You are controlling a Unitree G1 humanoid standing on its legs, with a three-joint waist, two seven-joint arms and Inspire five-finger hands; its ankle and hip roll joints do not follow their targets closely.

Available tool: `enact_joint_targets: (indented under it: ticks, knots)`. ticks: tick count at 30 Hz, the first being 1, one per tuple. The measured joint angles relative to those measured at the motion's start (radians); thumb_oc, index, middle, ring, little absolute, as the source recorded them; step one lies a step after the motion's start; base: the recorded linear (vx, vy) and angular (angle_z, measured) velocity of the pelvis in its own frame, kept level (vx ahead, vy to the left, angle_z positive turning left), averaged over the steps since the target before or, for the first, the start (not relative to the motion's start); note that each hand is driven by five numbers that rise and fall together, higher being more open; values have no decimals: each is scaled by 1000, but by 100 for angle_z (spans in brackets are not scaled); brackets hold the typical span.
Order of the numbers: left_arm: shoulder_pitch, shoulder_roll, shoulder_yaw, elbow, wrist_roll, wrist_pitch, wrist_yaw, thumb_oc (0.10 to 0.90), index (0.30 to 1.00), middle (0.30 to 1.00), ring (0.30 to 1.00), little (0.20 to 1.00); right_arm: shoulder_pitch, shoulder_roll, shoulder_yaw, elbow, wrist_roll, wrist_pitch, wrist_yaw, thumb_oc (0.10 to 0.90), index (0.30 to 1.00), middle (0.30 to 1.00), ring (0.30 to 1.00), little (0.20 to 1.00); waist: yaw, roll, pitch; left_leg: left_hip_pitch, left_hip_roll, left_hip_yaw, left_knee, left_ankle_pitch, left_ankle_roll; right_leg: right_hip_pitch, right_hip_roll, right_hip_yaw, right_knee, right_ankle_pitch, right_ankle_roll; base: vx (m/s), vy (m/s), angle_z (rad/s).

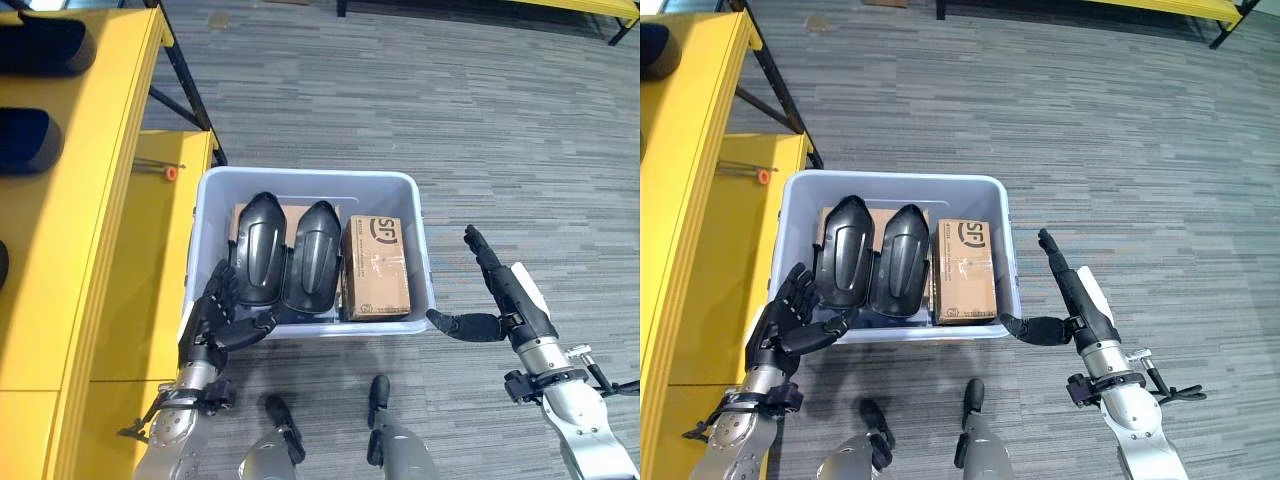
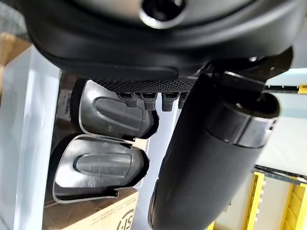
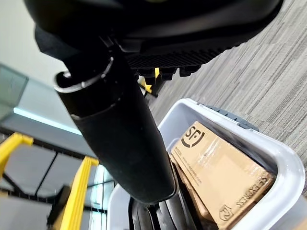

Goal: Move parts from the plastic box to the shelf.

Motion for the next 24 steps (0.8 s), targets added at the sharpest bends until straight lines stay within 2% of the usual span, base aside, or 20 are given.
enact_joint_targets:
  ticks: [3,6,13,16,19,24]
  knots:
    - [-16,0,-8,-2,0,0,2,900,1000,1000,1000,1000,-117,-64,50,2,-21,5,-7,900,1000,1000,1000,1000,2,20,48,-34,19,-12,4,16,-9,-19,17,-15,-15,6,-9,-34,-158,6]
    - [-32,0,-8,-2,0,0,5,900,1000,1000,1000,1000,-212,-83,82,12,-21,8,-8,900,1000,1000,1000,1000,5,33,95,-55,29,-20,1,29,-12,-37,30,-18,-15,20,-22,-19,-85,2]
    - [-93,-4,-11,-4,0,0,32,900,1000,1000,1000,1000,-367,-80,185,24,-21,45,-46,900,1000,1000,1000,1000,56,46,173,-87,48,-22,-1,38,-20,-70,50,-18,-14,26,-37,-15,-58,-3]
    - [-109,-4,-8,-5,0,-2,52,900,1000,1000,1000,1000,-443,-81,225,51,-50,65,-66,900,1000,1000,1000,1000,58,48,190,-92,43,-25,-6,38,-20,-74,47,-20,-14,25,-38,-25,-29,3]
    - [-126,-4,-11,-4,0,-1,63,900,1000,1000,1000,1000,-504,-65,232,64,-68,74,-96,900,1000,1000,1000,1000,77,52,204,-116,43,-26,-6,39,-19,-97,45,-21,-14,25,-39,-21,-3,2]
    - [-166,-5,-27,-6,0,-21,90,900,1000,1000,1000,1000,-631,7,269,164,-98,103,-161,900,1000,1000,1000,1000,105,65,220,-161,43,-36,-1,42,-18,-133,45,-28,-14,27,-41,-12,-4,4]
